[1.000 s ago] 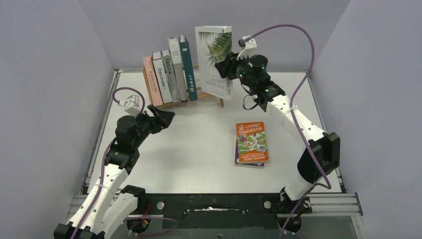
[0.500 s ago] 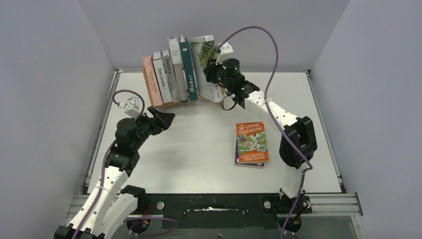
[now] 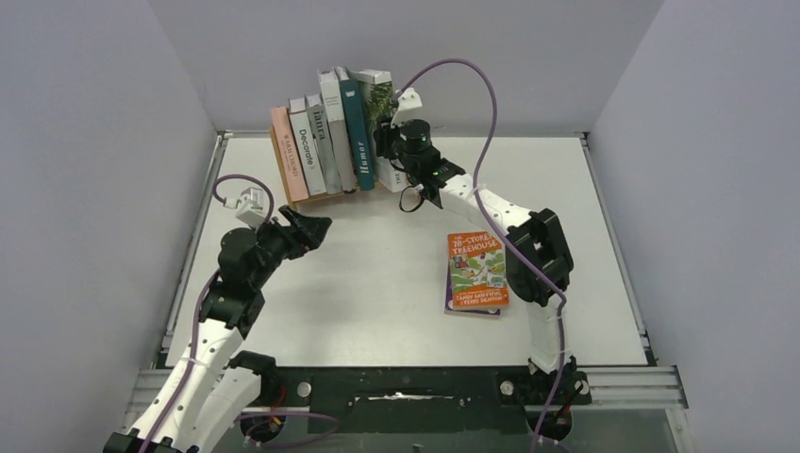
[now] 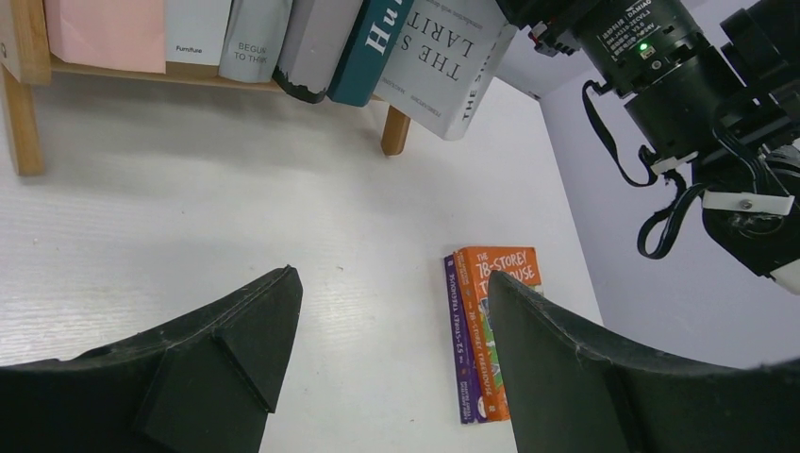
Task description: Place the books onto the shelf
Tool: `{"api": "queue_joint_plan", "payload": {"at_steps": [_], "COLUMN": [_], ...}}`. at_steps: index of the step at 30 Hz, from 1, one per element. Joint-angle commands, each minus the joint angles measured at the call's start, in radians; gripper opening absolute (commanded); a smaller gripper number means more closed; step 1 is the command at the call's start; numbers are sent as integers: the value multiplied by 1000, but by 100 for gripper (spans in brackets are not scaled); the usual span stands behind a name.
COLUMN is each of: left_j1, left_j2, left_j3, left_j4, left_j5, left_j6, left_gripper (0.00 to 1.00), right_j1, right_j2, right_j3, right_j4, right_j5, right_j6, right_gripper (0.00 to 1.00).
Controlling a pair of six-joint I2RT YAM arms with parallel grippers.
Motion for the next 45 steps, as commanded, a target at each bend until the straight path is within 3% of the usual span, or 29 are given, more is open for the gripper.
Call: {"api": "queue_joint_plan", "payload": {"at_steps": [1, 7, 15, 19, 22, 28, 40, 45], "left_j1": [4, 5, 5, 5, 5, 5, 7, 8], "left_j2": [-18, -21, -14, -12, -9, 13, 117, 137], "left_j3": [-3, -13, -18, -21, -22, -16, 53, 89], "left_j4": [46, 44, 44, 46, 52, 67, 128, 101], "left_j5": [3, -8, -14, -15, -17, -41, -96, -200], "left_j6": [2, 2, 2, 2, 1, 8, 24, 28], "left_gripper": [72, 73, 73, 73, 73, 73, 73, 73], "right_j1": [37, 44, 44, 44, 44, 43, 40, 17], "right_j2": [12, 45, 102, 88, 43, -44, -164, -251], "right_j3": [73, 94, 142, 123, 66, -45, -172, -247], "right_j4": [125, 160, 189, 210, 241, 291, 310, 285], "right_j5": [25, 16, 4, -1, 5, 4, 22, 17], "right_j6": [-16, -11, -10, -14, -14, -6, -4, 28], "right_gripper": [3, 7, 20, 30, 46, 58, 59, 59]}}
